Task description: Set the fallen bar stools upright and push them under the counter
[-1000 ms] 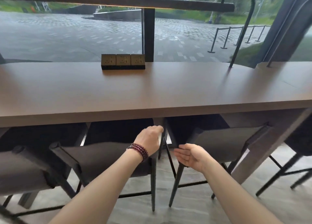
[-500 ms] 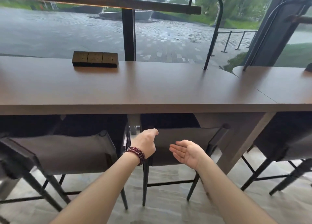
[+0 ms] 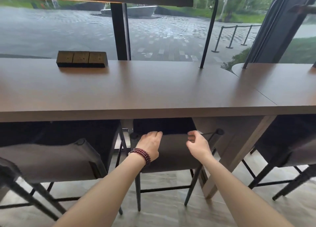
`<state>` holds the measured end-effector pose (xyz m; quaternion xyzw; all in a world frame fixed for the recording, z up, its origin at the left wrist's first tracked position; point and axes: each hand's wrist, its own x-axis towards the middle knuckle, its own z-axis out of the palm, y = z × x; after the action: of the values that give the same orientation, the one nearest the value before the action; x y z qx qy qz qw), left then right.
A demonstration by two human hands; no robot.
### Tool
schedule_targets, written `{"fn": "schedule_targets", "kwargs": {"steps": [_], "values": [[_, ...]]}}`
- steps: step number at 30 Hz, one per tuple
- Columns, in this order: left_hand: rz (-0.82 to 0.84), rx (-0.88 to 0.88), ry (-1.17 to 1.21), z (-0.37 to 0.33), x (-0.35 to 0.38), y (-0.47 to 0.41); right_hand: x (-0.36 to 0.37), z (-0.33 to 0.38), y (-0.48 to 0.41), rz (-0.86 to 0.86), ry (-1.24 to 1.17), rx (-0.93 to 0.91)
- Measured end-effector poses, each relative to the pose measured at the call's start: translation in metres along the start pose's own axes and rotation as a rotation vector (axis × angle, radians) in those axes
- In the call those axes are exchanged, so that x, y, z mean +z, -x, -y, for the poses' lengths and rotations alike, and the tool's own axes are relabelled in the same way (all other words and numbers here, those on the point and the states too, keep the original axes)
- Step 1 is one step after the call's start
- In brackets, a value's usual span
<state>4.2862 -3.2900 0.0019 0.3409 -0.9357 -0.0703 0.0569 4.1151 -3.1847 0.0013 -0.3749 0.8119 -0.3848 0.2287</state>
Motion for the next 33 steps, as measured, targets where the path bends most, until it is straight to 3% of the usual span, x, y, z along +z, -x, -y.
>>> {"fn": "schedule_targets", "kwargs": {"steps": [5, 8, 10, 17, 33], "values": [[0.041, -0.171, -0.041, -0.011, 0.008, -0.039, -0.021, -0.019, -0.039, 0.031, 0.393, -0.254], [0.188, -0.361, -0.019, -0.008, 0.011, -0.053, -0.038, -0.033, -0.063, 0.055, 0.785, -0.286], [0.204, -0.411, -0.101, -0.005, 0.016, -0.053, -0.049, -0.044, -0.070, 0.071, 0.933, -0.305], [0.185, -0.417, -0.281, 0.001, 0.024, -0.048, -0.049, -0.067, -0.076, 0.019, 0.798, -0.375], [0.187, -0.398, -0.298, 0.001, 0.016, -0.015, -0.042, -0.059, -0.047, -0.031, 0.724, -0.294]]}}
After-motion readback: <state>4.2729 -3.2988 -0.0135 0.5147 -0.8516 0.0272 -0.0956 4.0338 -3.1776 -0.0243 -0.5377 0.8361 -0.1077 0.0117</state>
